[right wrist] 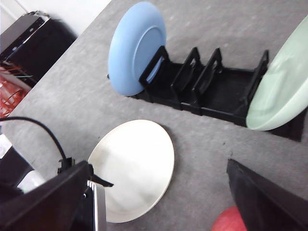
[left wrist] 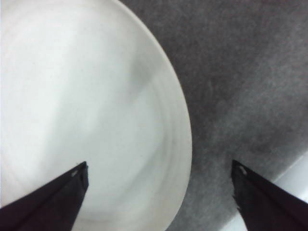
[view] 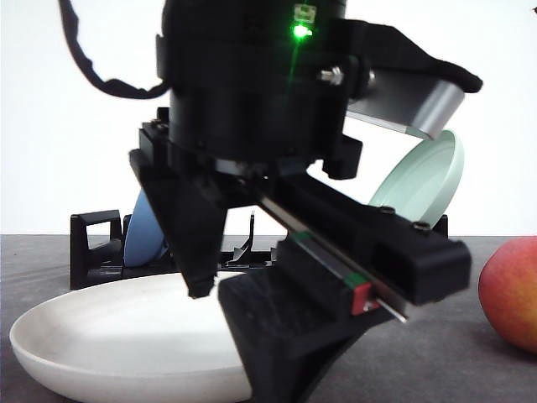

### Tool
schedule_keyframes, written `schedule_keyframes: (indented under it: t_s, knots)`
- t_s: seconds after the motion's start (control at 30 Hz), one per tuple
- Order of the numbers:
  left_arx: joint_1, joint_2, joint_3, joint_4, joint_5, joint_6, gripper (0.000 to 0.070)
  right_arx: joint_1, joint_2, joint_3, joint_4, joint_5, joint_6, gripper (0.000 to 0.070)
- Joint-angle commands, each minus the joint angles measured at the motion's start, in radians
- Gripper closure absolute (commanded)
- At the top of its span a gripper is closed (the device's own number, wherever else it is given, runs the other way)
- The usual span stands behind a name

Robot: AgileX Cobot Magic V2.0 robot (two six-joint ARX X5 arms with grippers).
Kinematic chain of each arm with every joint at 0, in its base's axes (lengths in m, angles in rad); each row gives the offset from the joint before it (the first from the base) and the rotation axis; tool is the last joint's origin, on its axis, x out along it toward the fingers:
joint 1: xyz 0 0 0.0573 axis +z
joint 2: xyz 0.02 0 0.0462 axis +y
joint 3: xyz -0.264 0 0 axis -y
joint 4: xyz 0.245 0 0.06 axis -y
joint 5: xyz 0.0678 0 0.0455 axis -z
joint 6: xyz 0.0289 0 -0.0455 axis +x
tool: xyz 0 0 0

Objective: Place pomegranate in white plate

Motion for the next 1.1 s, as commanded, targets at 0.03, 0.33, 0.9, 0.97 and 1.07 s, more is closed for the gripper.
schedule_keyframes:
  t_s: [0.03,0.33,0.9,0.97,1.07]
  knots:
    - [-0.014,-0.051,0.013,-0.013,-0.005,-0.058,0.0094,0.020,0.006,0.014,-0.001,-0.001,-0.007,0.0114]
    - [-0.016,-0.400,0.013,-0.035,-0.005,-0.151,0.0104,0.092,0.036,0.014,-0.121,0.125,-0.008,0.0114]
    - [-0.087,-0.967,-0.072,0.055,-0.190,-0.246,0.0110,0.168,0.243,0.014,-0.202,0.339,0.027,0.0029]
    - [-0.099,-1.023,-0.143,0.113,-0.191,-0.252,0.0110,0.182,0.280,0.014,-0.202,0.375,0.032,0.0001]
    - [-0.109,-1.105,-0.253,0.222,-0.190,-0.253,0.0110,0.201,0.328,0.014,-0.199,0.409,0.032,0.0000]
